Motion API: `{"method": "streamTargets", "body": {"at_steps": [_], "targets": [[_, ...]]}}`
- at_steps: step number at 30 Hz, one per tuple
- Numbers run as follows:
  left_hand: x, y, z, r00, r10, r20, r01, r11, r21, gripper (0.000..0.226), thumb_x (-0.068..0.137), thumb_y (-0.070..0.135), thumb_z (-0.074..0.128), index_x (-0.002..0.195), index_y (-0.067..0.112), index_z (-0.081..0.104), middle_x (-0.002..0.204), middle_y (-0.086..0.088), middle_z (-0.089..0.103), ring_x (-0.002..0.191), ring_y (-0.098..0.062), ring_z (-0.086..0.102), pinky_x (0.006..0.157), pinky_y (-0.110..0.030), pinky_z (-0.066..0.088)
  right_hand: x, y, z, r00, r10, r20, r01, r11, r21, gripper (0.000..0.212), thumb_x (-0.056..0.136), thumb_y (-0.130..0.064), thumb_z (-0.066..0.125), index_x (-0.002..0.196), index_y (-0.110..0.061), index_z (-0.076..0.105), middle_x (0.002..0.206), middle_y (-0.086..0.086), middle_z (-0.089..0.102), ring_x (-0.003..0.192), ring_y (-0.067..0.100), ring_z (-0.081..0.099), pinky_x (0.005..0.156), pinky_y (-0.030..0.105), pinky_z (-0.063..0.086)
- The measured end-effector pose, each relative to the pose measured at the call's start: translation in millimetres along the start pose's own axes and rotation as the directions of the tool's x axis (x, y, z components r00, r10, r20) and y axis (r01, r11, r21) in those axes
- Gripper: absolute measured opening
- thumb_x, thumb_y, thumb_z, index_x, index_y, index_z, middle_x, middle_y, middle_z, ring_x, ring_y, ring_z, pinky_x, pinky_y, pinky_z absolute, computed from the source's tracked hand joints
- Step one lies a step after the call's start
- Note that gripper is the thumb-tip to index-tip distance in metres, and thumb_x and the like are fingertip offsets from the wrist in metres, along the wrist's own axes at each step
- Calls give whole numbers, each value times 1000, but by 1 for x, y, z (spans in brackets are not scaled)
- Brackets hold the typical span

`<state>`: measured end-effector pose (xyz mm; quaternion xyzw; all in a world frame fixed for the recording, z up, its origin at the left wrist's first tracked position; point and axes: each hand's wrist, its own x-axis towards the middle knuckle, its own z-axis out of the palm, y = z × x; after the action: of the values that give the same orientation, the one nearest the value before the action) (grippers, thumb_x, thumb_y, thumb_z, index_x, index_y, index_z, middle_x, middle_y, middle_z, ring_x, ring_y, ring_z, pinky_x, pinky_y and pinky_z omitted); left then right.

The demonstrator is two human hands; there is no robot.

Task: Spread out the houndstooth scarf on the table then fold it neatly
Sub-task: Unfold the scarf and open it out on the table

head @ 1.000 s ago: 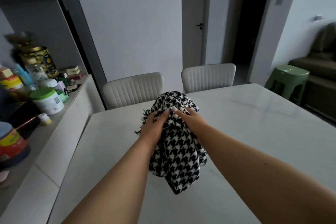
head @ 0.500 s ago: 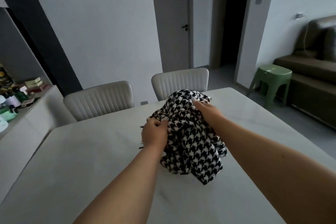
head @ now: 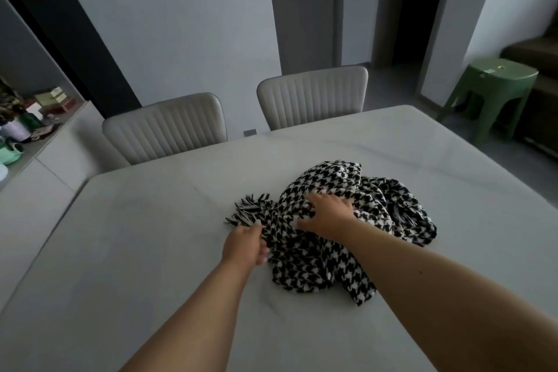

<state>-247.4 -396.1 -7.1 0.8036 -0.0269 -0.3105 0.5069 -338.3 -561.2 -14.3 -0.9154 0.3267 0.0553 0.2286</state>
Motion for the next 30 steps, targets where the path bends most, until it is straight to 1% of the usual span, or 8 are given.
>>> {"method": "streamTargets", "body": {"at_steps": [4, 9, 13, 15, 21, 24, 28, 30], "targets": [[4, -7, -3, 994, -100, 43, 104, 990, -98, 28, 99, 32, 50, 88, 7, 55, 73, -11, 57, 61, -22, 58, 60, -35, 51, 4, -3, 12, 1000, -5, 4, 5, 996, 86, 30, 88, -47, 57, 86, -18, 65, 82, -1, 62, 86, 18, 59, 90, 34, 39], [7, -8, -12, 965, -208, 158, 252, 902, -350, 47, 96, 42, 53, 124, 4, 48, 87, -19, 60, 74, -30, 61, 68, -40, 51, -46, -32, -24, 959, -283, -25, 257, 825, 504, 25, 87, -37, 65, 73, -16, 64, 54, -11, 48, 41, -2, 39, 44, 11, 32], [-3, 2, -7, 885, -292, 363, 424, 829, -365, 72, 92, 53, 51, 145, 7, 34, 127, -22, 57, 114, -36, 57, 76, -42, 47, -86, -32, -22, 867, -405, 291, 199, 816, 543, 26, 85, -43, 64, 63, -29, 61, 59, -9, 49, 53, 8, 40, 55, 21, 36], [-4, -1, -3, 871, -242, 428, 391, 869, -303, 60, 92, 43, 57, 133, 1, 49, 105, -18, 70, 101, -30, 66, 68, -34, 50, -89, -28, -14, 856, -362, 368, 146, 854, 500, 24, 86, -44, 62, 67, -29, 64, 66, -2, 55, 58, 14, 45, 61, 28, 41], [7, -15, -16, 932, -99, 348, 237, 894, -380, 36, 87, 27, 68, 111, 1, 65, 105, -17, 72, 94, -30, 70, 74, -35, 56, -50, -31, -7, 998, -30, 54, 2, 890, 455, 31, 92, -46, 53, 90, -17, 62, 81, 4, 66, 70, 20, 64, 67, 31, 56], [4, -18, -29, 970, -28, 241, 129, 900, -416, 36, 90, 38, 63, 111, 9, 64, 104, -11, 73, 95, -25, 70, 81, -37, 56, -24, -44, -5, 999, -28, -42, 43, 901, 431, 41, 92, -55, 43, 119, -25, 54, 102, 4, 62, 75, 17, 60, 62, 28, 49], [-22, -18, -61, 981, 174, 91, -122, 902, -414, 38, 97, 42, 51, 110, 10, 64, 106, -8, 73, 99, -23, 70, 86, -41, 55, -3, -63, 5, 996, -20, -81, 45, 947, 317, 57, 90, -64, 36, 140, -36, 36, 141, 9, 35, 120, 26, 47, 96, 41, 46], [-37, -26, -81, 959, 265, 99, -213, 907, -362, 40, 96, 42, 52, 104, 5, 64, 103, -11, 73, 98, -26, 70, 85, -45, 55, 1, -76, 6, 994, 32, -106, 8, 936, 352, 56, 91, -61, 35, 142, -38, 30, 144, 10, 31, 116, 27, 48, 91, 42, 48]]}}
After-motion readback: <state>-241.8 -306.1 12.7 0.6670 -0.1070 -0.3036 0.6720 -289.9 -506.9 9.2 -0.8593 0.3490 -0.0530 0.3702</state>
